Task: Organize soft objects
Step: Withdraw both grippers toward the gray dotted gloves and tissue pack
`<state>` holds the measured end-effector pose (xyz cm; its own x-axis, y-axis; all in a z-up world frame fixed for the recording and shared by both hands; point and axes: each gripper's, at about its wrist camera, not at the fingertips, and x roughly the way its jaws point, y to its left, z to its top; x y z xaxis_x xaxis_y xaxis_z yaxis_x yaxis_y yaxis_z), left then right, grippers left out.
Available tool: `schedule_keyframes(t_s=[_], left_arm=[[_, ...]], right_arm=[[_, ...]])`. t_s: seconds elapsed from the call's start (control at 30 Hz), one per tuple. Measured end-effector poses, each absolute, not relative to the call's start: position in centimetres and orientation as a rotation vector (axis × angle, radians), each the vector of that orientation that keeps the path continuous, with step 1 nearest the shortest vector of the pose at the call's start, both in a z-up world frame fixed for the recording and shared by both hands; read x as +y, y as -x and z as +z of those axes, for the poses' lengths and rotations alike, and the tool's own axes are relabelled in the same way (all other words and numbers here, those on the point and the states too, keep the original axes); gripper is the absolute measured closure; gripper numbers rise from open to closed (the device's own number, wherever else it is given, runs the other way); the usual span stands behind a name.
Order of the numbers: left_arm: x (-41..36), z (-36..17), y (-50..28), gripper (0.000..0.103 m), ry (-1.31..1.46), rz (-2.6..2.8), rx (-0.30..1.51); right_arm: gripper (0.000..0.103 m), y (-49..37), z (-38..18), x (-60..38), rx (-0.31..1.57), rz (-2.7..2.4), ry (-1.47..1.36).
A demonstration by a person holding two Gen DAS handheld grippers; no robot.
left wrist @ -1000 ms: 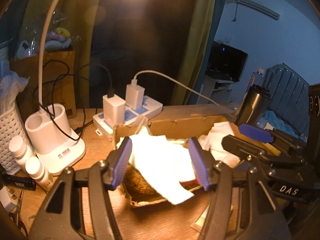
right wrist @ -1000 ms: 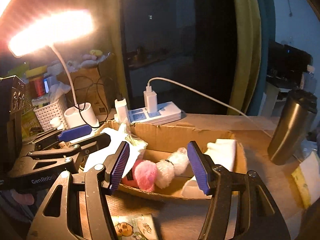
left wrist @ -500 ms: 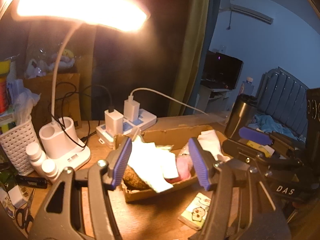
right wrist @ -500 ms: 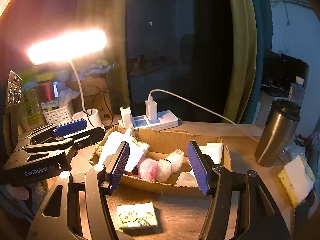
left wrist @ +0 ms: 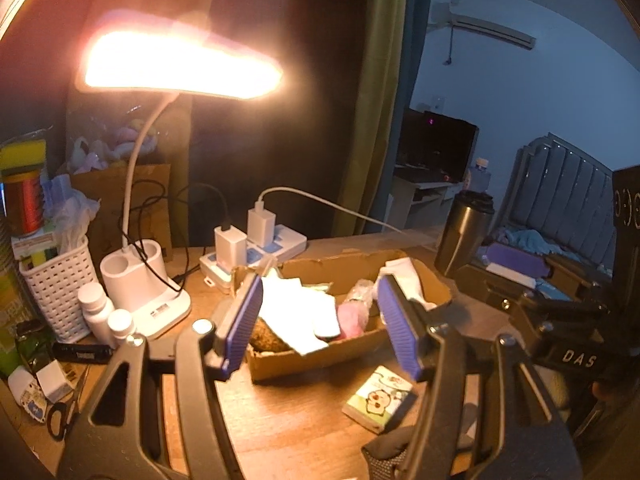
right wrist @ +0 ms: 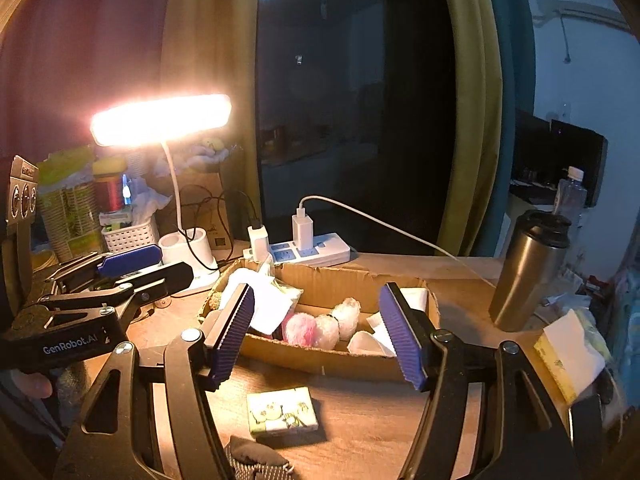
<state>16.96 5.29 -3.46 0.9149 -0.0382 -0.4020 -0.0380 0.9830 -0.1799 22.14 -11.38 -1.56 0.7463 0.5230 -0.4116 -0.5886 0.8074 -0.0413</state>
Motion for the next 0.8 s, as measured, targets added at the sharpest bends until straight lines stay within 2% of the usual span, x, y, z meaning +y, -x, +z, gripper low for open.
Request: schedule_keyframes(t_s=[0.2,0.3,0.8], left_arm=[[4.6,-3.5,-15.4,0.040,0.177,-0.013,0.417],[4.5,-3.7,-14.8,0.029,0.184,-0.019,0.421],[4.5,-6.2,-12.2,0.029,0.200,-0.009,0.461]], right_arm=[[0.034,-20.5,-1.6,-12.4,0.396,0.594,0.181],[0.034,-19.9,-1.8,-12.7,0.400,0.588,0.184],[0.034,-17.3,-5.9,-13.7,0.499,0.583,0.190]])
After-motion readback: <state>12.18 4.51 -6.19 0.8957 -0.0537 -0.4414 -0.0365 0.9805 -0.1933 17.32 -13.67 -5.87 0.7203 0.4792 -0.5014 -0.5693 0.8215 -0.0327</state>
